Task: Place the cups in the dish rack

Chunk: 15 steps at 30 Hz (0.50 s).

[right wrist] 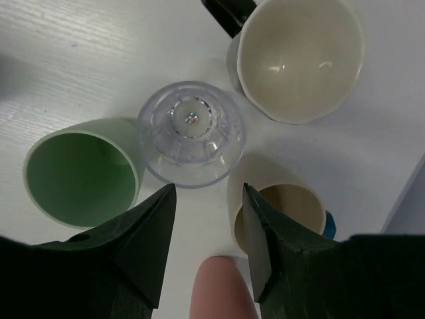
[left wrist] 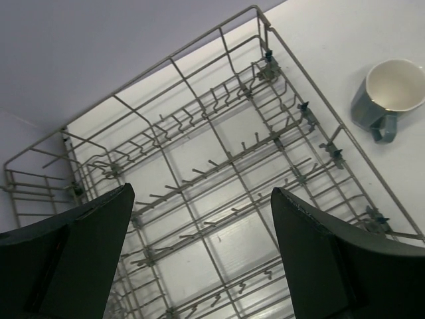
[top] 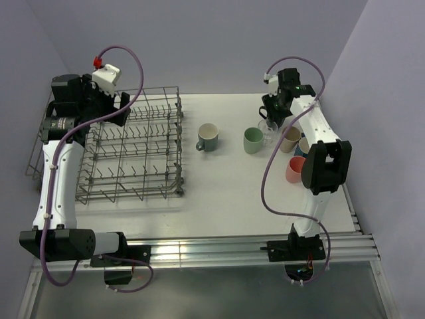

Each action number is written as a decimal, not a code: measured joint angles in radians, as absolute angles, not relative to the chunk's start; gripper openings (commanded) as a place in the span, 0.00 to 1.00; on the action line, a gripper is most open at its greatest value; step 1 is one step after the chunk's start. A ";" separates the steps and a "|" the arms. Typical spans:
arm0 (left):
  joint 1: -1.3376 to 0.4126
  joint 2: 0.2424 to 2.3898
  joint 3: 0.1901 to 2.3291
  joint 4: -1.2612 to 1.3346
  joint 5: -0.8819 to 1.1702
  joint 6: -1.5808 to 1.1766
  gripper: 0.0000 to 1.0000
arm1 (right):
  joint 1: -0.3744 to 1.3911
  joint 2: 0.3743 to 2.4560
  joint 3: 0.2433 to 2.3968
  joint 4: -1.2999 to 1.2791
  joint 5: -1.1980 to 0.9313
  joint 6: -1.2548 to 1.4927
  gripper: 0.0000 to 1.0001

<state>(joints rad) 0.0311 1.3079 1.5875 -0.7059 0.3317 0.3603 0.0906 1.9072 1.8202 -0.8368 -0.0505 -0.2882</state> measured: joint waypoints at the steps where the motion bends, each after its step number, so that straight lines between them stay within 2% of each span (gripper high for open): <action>1: 0.031 1.309 1.588 -0.711 0.341 0.352 0.92 | 0.088 1.923 1.821 -0.854 -0.047 -0.283 0.52; 15: 0.026 1.309 1.588 -0.723 0.392 0.300 0.92 | 0.056 2.023 1.851 -0.889 -0.037 -0.239 0.49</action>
<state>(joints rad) 0.0261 1.3090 1.5875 -0.7235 0.3920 0.3004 0.0559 2.0232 1.8515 -0.8886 -0.0368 -0.2394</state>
